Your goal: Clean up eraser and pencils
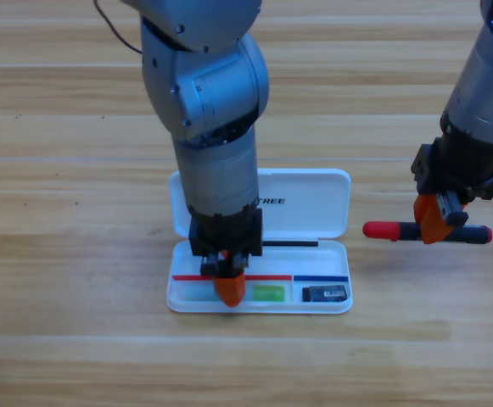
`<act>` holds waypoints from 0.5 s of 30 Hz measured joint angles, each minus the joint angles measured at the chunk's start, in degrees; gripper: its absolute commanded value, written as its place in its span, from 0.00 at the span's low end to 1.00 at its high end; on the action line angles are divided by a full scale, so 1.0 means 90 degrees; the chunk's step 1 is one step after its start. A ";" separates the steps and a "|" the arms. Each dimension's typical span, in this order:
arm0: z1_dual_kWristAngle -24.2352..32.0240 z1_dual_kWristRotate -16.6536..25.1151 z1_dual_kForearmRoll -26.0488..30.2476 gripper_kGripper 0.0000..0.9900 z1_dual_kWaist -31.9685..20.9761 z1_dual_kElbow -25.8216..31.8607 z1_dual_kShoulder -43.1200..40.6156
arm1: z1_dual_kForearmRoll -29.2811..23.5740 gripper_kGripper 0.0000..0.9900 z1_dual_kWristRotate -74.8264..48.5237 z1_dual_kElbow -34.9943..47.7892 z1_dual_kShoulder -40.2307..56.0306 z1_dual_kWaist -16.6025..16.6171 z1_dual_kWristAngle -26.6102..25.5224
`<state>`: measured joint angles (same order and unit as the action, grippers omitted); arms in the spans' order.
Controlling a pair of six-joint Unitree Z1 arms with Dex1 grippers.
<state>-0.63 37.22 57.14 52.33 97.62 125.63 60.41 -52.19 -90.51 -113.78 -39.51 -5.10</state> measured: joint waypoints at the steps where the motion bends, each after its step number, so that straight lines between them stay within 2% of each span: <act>1: 0.0000 -0.0005 0.0000 1.00 0.0000 0.0000 0.0000 | 0.0000 0.00 0.0003 0.0000 0.0000 -0.0011 0.0000; 9: 0.0000 -0.0028 0.0001 1.00 0.0000 0.0000 -0.0002 | 0.0020 0.00 0.0118 -0.0094 -0.0002 -0.0164 0.0000; 15: -0.0008 -0.0044 0.0380 1.00 -0.0001 0.0000 -0.0333 | 0.0355 0.00 0.0366 -0.0849 -0.0130 -0.0524 0.0000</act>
<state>-0.70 36.82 60.56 52.32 97.62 122.63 63.61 -48.89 -98.15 -114.95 -44.23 -5.11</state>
